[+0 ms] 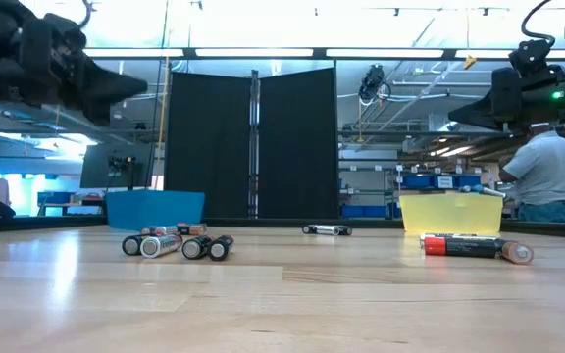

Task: Sort batteries
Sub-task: Put the black silver battery into the red bin

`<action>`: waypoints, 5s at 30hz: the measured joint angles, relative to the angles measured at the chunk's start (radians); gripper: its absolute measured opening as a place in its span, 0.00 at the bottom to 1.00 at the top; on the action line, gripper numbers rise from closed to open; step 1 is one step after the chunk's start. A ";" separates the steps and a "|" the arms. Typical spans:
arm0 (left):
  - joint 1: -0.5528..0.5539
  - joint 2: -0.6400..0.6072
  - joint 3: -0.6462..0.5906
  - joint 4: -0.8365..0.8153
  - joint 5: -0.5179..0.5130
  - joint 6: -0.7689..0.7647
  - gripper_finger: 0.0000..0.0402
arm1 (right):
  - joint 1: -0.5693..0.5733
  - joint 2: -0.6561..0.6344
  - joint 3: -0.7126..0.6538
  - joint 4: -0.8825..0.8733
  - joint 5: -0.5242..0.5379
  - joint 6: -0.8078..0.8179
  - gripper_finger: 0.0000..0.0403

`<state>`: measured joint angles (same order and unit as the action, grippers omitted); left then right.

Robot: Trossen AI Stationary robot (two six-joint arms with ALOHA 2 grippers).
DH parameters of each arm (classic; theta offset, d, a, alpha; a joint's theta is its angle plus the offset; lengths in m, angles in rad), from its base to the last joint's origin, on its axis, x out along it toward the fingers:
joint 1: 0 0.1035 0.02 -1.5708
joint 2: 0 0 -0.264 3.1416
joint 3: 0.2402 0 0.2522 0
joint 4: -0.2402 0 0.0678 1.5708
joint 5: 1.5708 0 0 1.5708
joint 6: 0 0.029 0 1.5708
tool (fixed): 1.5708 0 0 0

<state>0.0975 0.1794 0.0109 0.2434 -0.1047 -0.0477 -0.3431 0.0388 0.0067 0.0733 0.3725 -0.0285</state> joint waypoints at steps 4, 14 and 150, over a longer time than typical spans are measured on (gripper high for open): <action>0.000 0.110 0.000 0.095 0.018 -0.038 0.01 | 0.000 0.000 0.000 0.000 0.000 0.000 0.09; 0.000 0.352 0.000 0.518 0.040 -0.059 0.02 | 0.000 0.000 0.000 0.000 0.000 0.000 0.09; 0.014 1.119 0.650 -0.751 0.002 -0.864 0.34 | 0.000 0.000 0.000 0.031 0.000 0.000 0.09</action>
<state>0.1116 1.2987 0.6611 -0.5079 -0.1027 -0.9112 -0.3431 0.0391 0.0067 0.1038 0.3725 -0.0285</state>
